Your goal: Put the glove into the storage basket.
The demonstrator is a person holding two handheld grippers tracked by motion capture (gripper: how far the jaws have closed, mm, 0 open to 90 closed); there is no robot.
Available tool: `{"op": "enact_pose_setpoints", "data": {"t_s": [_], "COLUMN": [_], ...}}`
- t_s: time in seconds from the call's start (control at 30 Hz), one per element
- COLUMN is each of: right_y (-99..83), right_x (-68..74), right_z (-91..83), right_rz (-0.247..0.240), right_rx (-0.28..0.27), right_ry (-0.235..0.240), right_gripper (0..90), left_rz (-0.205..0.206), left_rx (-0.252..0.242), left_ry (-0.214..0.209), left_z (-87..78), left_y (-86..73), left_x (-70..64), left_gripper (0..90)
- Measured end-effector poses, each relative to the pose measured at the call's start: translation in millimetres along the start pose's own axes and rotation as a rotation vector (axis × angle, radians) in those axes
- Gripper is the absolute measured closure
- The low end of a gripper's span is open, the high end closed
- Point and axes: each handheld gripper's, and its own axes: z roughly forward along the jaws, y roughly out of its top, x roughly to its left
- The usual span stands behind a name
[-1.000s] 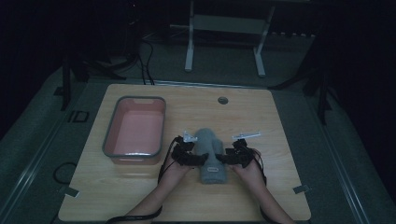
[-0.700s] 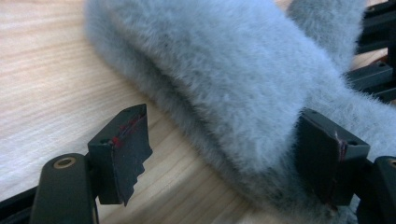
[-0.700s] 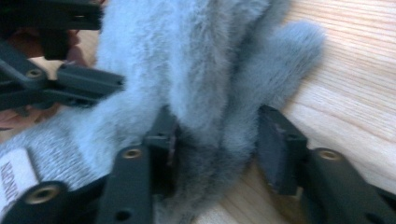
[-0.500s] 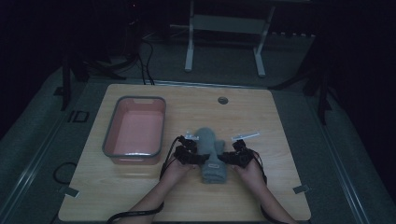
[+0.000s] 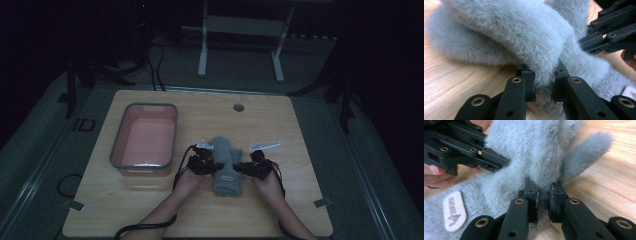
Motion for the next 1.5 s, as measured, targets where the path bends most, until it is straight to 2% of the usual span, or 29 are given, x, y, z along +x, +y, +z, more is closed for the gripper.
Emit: {"op": "enact_pose_setpoints", "data": {"t_s": [0.07,0.2,0.23,0.27,0.5,0.73,0.77,1.1,1.27,1.3,1.33,1.37,1.5], "right_y": [1.6,4.7,7.6,8.7,22.8,41.0,43.5,72.3,95.3,105.1,105.1,115.3,134.7], "right_x": [2.1,4.8,6.1,7.3,19.0,31.4,32.8,49.7,64.8,71.5,71.5,78.7,94.4], "right_z": [-3.4,-10.1,-15.8,-18.0,-37.4,-50.5,-51.4,-50.0,-43.8,-40.0,-40.0,-34.9,-24.4], "right_rz": [-0.01,-0.011,-0.004,-0.003,-0.023,-0.032,-0.037,-0.064,-0.094,-0.107,-0.107,-0.117,-0.141], "right_rx": [-0.006,-0.03,-0.049,-0.058,-0.104,-0.151,-0.158,-0.189,-0.191,-0.193,-0.193,-0.197,-0.207], "right_ry": [0.002,0.01,0.026,0.027,0.042,0.06,0.059,0.071,0.085,0.091,0.091,0.103,0.121], "right_gripper": [80.6,81.1,81.2,81.3,81.6,81.8,81.8,81.8,81.8,81.8,81.8,81.8,81.8], "left_rz": [0.02,0.033,0.036,0.05,0.08,0.106,0.121,0.153,0.151,0.149,0.149,0.148,0.147], "left_rx": [-0.006,-0.022,-0.028,-0.034,-0.056,-0.066,-0.063,-0.066,-0.077,-0.083,-0.083,-0.09,-0.098], "left_ry": [0.004,0.001,-0.003,-0.003,-0.012,-0.014,-0.011,0.025,0.044,0.059,0.059,0.074,0.107], "left_z": [-4.1,-11.5,-15.0,-20.0,-40.3,-59.5,-65.8,-97.5,-122.0,-133.3,-133.3,-145.8,-172.4], "left_y": [3.2,8.7,11.1,14.8,31.7,48.3,53.2,72.3,78.9,81.2,81.2,82.8,85.9], "left_x": [-3.9,-8.2,-9.8,-12.3,-20.6,-22.3,-22.2,-14.0,-3.6,1.1,1.1,6.1,17.4], "left_gripper": [78.7,79.1,79.2,79.2,79.4,79.4,79.4,79.3,79.2,79.3,79.2,79.3,79.2]}}
